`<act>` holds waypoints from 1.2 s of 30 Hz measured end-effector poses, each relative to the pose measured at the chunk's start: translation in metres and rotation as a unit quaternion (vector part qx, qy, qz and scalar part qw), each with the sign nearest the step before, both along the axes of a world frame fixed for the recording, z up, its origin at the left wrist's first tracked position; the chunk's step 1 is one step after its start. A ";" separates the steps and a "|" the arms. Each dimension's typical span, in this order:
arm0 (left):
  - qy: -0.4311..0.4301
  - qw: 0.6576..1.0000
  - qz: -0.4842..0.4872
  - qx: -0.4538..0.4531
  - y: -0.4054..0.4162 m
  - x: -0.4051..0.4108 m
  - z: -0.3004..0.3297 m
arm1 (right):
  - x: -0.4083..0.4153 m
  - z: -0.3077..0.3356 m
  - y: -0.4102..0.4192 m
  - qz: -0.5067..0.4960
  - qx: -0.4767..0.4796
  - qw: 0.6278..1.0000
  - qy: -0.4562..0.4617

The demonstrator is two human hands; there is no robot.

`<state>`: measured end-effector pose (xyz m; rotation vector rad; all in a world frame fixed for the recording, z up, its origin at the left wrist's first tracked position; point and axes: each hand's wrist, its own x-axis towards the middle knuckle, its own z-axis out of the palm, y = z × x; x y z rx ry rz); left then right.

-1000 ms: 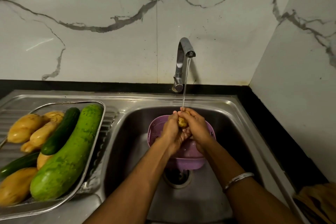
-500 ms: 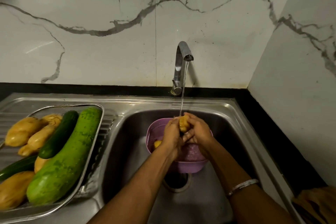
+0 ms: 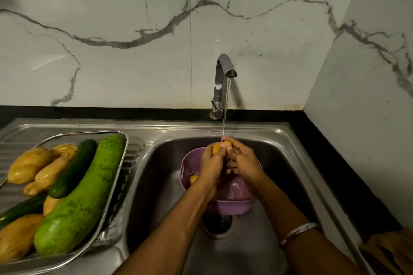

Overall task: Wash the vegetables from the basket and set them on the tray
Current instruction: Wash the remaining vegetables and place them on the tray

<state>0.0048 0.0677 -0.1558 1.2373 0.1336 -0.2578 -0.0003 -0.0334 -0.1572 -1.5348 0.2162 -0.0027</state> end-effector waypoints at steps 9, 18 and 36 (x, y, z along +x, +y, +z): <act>-0.037 0.996 0.061 0.047 0.005 0.006 -0.004 | -0.005 0.005 0.005 0.029 -0.026 0.999 -0.033; 0.025 0.997 -0.031 -0.062 -0.003 -0.002 0.015 | 0.003 -0.001 0.003 -0.042 -0.016 0.998 -0.042; 0.039 0.994 -0.009 -0.105 0.005 -0.001 0.016 | 0.000 0.000 0.001 0.005 -0.040 0.998 -0.051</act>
